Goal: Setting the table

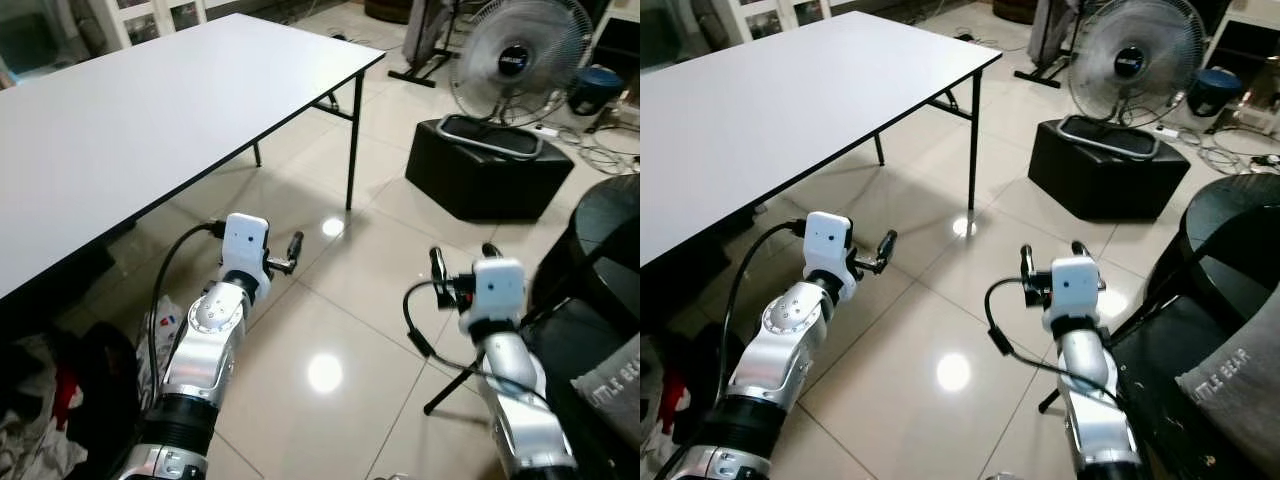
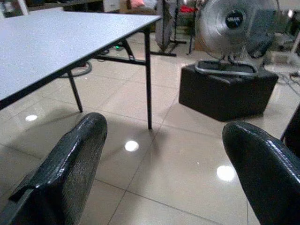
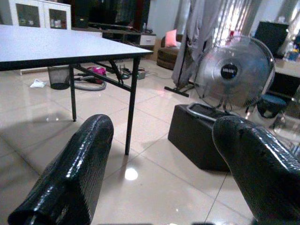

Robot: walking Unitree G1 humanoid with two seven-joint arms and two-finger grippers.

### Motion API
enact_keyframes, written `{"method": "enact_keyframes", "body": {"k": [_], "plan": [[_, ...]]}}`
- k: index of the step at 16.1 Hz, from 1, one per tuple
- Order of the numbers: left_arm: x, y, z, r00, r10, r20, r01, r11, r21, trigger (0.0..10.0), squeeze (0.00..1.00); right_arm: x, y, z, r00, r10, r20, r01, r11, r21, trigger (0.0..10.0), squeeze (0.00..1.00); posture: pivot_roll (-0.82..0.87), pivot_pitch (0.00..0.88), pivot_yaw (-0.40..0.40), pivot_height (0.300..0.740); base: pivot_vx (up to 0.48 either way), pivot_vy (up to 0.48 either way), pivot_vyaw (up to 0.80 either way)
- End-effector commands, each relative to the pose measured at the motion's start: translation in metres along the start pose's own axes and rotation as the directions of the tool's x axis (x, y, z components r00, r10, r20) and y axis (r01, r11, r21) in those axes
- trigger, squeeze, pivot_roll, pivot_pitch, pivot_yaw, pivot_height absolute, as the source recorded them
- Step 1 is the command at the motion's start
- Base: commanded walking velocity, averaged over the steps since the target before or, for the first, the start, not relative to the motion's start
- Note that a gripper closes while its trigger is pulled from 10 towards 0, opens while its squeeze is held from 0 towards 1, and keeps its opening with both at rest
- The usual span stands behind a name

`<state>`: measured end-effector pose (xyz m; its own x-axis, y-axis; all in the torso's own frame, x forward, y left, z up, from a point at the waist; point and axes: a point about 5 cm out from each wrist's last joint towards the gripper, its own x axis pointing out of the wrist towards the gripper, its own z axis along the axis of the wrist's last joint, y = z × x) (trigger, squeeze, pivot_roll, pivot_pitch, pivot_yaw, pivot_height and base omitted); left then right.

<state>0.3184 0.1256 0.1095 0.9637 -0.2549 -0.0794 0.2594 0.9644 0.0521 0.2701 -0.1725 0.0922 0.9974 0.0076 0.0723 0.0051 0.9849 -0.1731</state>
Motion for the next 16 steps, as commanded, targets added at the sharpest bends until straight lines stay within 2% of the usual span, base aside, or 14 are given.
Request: {"method": "enact_keyframes", "body": {"k": [1, 5, 8, 10, 11, 13, 14, 16], "plan": [[-0.003, 0.009, 0.000, 0.999, 0.044, -0.008, -0.044, 0.999, 0.008, 10.0, 0.01, 0.004, 0.001, 0.000, 1.000, 0.000, -0.004, 0.000, 1.000, 0.017, 10.0, 0.00, 0.04, 0.000, 0.000, 0.740, 0.000, 0.000, 0.80], [-0.008, 0.008, 0.000, 0.999, 0.051, -0.001, -0.051, 0.998, 0.031, 10.0, 0.00, 0.010, 0.004, 0.002, 1.000, 0.022, 0.006, -0.022, 1.000, 0.010, 10.0, 0.00, 0.05, 0.000, -0.016, 0.740, 0.000, 0.000, 0.70], [-0.006, 0.003, 0.002, 0.999, 0.046, 0.005, -0.046, 0.998, 0.039, 10.0, 0.00, 0.011, 0.002, 0.006, 0.999, 0.024, 0.024, -0.024, 1.000, -0.006, 10.0, 0.00, 0.04, 0.000, -0.013, 0.740, 0.000, 0.000, 0.00], [-0.004, 0.002, 0.002, 0.999, 0.040, 0.006, -0.040, 0.998, 0.044, 10.0, 0.01, 0.011, 0.003, 0.004, 1.000, 0.025, 0.011, -0.025, 1.000, 0.005, 10.0, 0.00, 0.03, 0.000, -0.009, 0.740, 0.000, 0.000, -0.80], [-0.002, 0.001, 0.004, 0.999, 0.031, 0.011, -0.031, 0.998, 0.049, 10.0, 0.02, 0.009, 0.003, 0.005, 0.999, 0.028, 0.019, -0.027, 0.999, -0.037, 10.0, 0.00, 0.02, 0.000, -0.008, 0.740, 0.000, 0.000, -0.78], [0.000, 0.000, 0.005, 1.000, 0.024, 0.016, -0.025, 0.998, 0.055, 10.0, 0.02, 0.008, 0.002, 0.004, 1.000, 0.028, 0.010, -0.028, 0.997, -0.067, 10.0, 0.00, 0.01, 0.000, -0.007, 0.740, 0.000, 0.000, 0.72], [0.000, 0.000, 0.005, 1.000, 0.024, 0.015, -0.025, 0.998, 0.054, 10.0, 0.02, 0.008, 0.001, 0.002, 1.000, 0.022, 0.003, -0.022, 0.999, -0.049, 10.0, 0.00, 0.02, 0.000, -0.008, 0.740, 0.000, 0.000, 0.00], [0.000, 0.003, 0.005, 1.000, 0.028, 0.013, -0.029, 0.998, 0.055, 10.0, 0.02, 0.009, 0.000, 0.003, 1.000, 0.016, 0.011, -0.015, 0.997, -0.081, 10.0, 0.00, 0.02, 0.000, -0.010, 0.740, 0.000, 0.000, -0.40]]}}
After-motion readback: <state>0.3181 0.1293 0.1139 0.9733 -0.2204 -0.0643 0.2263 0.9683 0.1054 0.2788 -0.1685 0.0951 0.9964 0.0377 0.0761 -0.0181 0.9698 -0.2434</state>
